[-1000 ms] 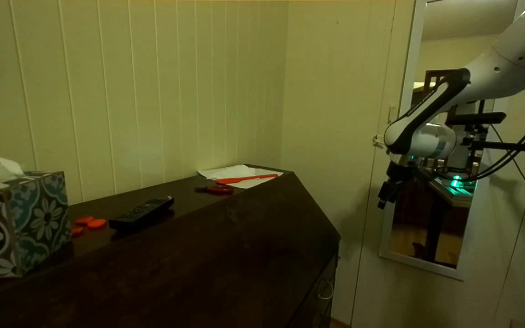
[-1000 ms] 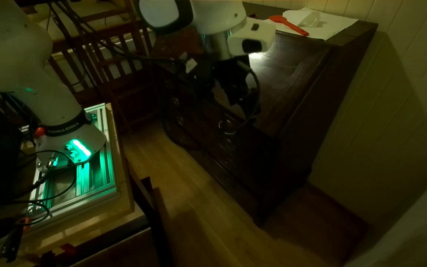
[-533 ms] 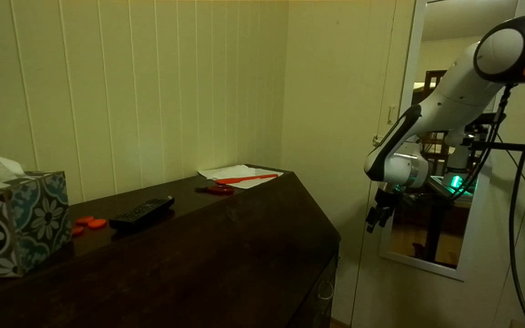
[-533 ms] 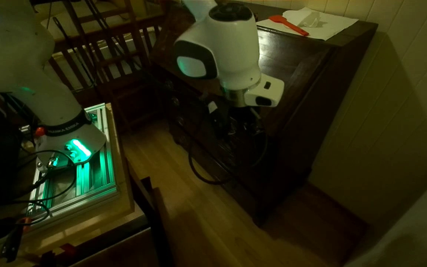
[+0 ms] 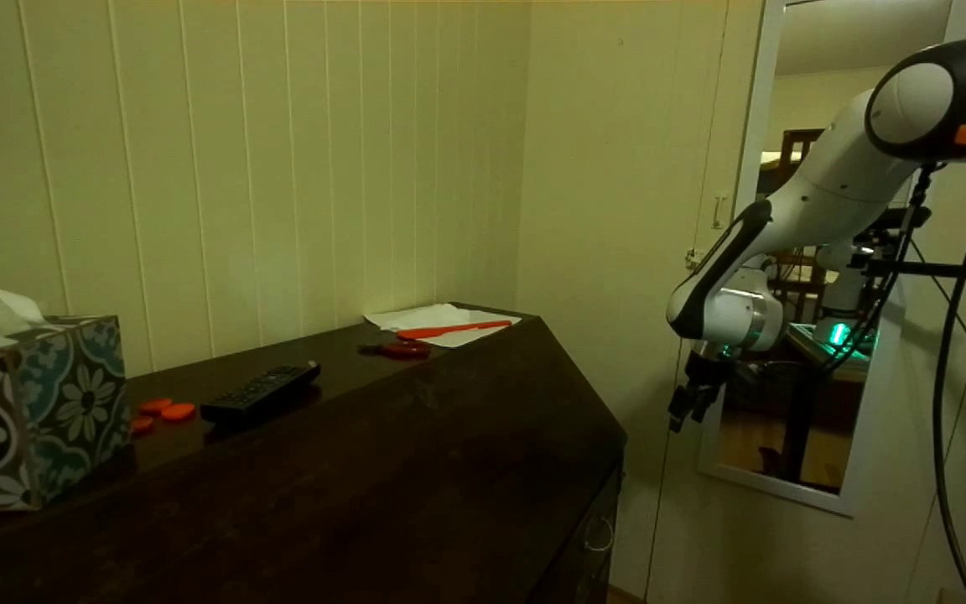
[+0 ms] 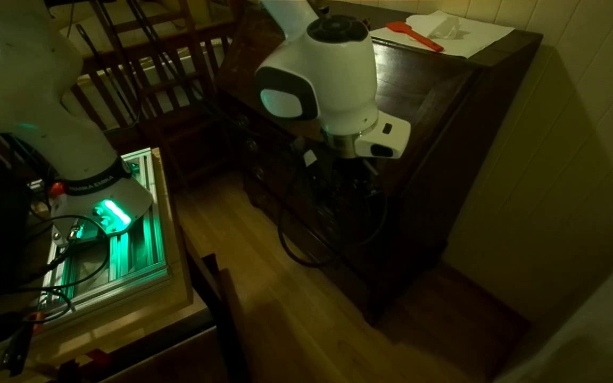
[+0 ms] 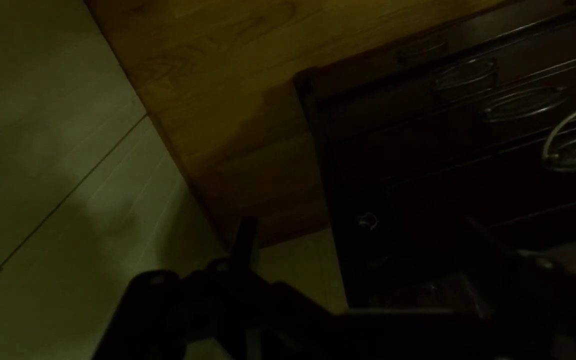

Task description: Push out the compartment on the far right side of the dresser

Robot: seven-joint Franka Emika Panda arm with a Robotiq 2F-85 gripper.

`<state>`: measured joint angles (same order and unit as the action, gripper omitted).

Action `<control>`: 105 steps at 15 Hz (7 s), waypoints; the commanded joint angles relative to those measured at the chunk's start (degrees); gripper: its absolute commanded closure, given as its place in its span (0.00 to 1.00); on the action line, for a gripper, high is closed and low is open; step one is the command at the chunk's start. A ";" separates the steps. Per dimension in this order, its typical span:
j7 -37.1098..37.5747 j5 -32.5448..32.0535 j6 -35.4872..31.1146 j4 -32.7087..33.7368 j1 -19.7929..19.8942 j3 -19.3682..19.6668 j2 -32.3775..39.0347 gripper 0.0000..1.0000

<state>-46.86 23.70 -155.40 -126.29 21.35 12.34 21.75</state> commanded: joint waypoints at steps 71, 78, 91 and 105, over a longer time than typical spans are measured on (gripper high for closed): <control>-18.97 -9.60 -8.88 21.56 37.17 -39.57 32.74 0.51; -19.09 -10.27 -8.15 21.94 37.19 -39.57 33.66 0.39; -19.47 -10.84 -9.11 19.60 37.23 -39.19 32.47 0.93; -18.32 -10.99 -9.51 6.68 40.64 -34.95 23.17 0.93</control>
<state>-65.93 13.77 -163.84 -116.59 61.57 -23.30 47.35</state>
